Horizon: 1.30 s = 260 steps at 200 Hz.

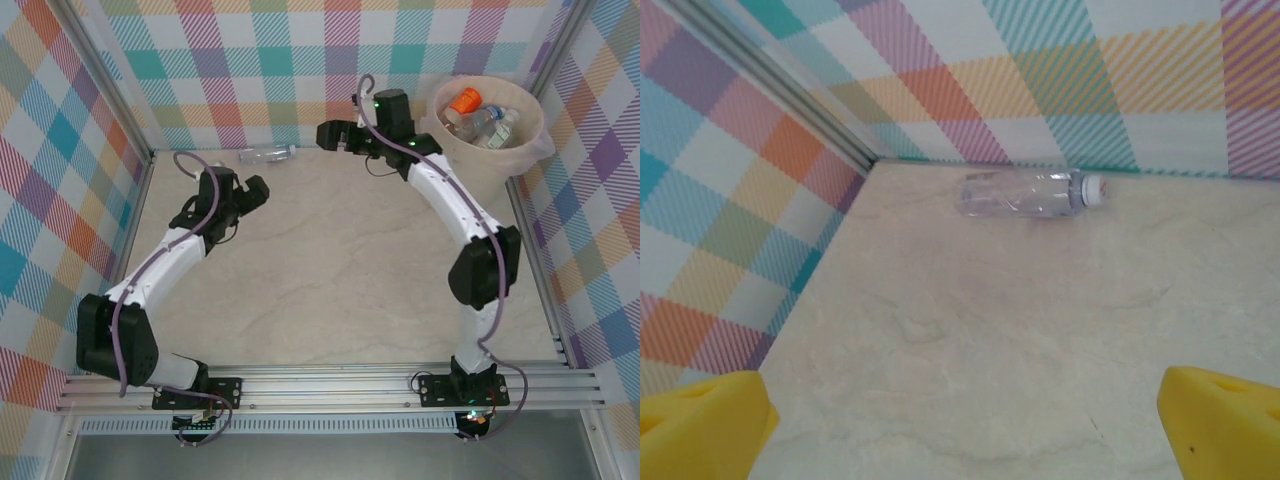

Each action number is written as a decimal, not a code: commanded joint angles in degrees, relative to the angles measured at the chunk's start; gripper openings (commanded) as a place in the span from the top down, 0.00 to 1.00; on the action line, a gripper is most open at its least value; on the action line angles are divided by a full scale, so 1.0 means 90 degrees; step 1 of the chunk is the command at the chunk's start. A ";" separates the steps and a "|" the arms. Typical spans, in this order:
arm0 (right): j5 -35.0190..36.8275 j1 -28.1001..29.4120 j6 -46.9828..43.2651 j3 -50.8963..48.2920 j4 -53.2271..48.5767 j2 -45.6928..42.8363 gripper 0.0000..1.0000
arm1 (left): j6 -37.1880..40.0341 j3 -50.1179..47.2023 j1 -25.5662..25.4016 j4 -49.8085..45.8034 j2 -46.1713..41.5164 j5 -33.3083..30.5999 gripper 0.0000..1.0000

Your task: Put the plastic bottles in the bin

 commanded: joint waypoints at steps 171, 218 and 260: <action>-0.0256 0.0152 0.1678 0.4094 0.1538 0.4952 0.00 | 0.0381 0.5843 0.1641 0.0753 0.6277 0.1679 0.00; -0.0475 0.0133 0.1421 0.3668 0.1279 0.4535 0.00 | 0.0576 0.7512 0.1656 0.0652 0.7509 0.2038 0.00; -0.0631 0.0133 0.1146 0.3255 0.1096 0.4064 0.00 | 0.0514 0.8677 0.1657 0.0653 0.8276 0.2981 0.00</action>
